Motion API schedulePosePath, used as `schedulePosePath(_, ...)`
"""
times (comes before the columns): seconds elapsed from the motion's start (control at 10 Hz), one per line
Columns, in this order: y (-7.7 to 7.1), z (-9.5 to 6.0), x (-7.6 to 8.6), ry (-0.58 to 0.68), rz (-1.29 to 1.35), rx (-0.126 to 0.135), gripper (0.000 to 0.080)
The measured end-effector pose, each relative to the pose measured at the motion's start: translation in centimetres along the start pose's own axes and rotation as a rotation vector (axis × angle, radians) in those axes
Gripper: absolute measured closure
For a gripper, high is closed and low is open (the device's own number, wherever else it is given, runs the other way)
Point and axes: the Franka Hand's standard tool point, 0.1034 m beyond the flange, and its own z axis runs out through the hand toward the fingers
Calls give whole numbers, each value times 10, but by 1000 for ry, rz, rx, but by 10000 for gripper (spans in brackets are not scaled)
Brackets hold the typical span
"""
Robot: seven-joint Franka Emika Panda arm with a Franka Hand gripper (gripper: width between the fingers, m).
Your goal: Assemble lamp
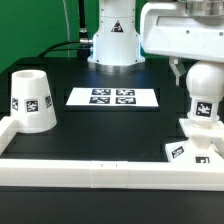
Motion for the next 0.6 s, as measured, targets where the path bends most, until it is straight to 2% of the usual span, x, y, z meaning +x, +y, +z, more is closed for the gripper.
schedulePosePath(0.3, -2, 0, 0, -10, 223, 24, 222)
schedulePosePath(0.5, -2, 0, 1, -40, 283, 43, 222)
schedulePosePath(0.6, -3, 0, 0, -41, 280, 43, 222)
